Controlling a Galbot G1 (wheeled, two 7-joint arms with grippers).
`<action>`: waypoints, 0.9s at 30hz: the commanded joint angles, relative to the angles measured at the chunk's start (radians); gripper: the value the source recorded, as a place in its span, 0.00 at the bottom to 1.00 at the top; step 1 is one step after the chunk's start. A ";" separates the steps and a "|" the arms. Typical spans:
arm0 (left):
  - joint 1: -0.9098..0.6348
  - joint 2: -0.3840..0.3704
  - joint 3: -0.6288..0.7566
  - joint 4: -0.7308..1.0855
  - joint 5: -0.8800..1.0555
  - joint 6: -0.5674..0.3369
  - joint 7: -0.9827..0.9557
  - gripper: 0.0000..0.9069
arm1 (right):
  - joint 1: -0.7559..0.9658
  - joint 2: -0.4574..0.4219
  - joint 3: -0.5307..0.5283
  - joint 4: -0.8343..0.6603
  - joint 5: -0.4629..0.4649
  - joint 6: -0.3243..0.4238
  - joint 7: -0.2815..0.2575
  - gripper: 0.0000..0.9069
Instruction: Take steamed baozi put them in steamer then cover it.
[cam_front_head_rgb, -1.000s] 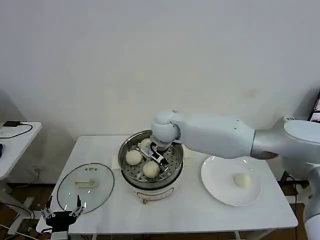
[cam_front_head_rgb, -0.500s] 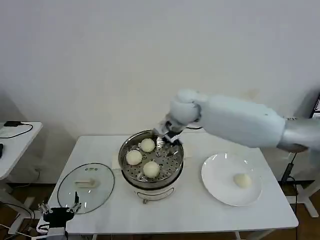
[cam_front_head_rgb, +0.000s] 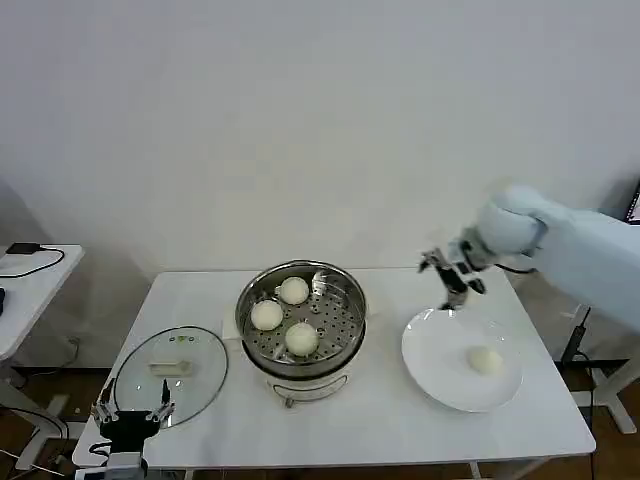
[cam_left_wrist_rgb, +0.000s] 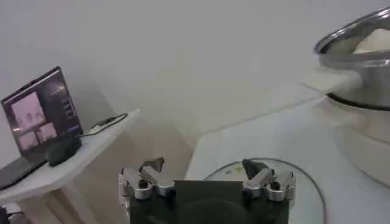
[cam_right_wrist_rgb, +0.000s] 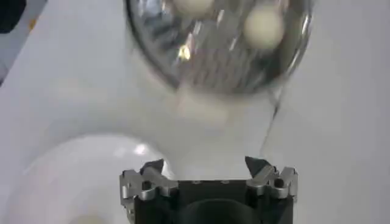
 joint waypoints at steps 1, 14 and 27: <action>0.004 0.000 0.020 -0.003 0.005 0.001 0.000 1.00 | -0.315 -0.218 0.215 0.012 -0.086 -0.001 0.004 1.00; 0.024 -0.011 0.003 -0.011 0.016 0.001 0.000 1.00 | -0.598 -0.064 0.423 -0.225 -0.182 0.038 0.021 1.00; 0.038 -0.021 -0.007 -0.008 0.019 0.001 0.000 1.00 | -0.589 0.075 0.408 -0.347 -0.202 0.054 0.023 1.00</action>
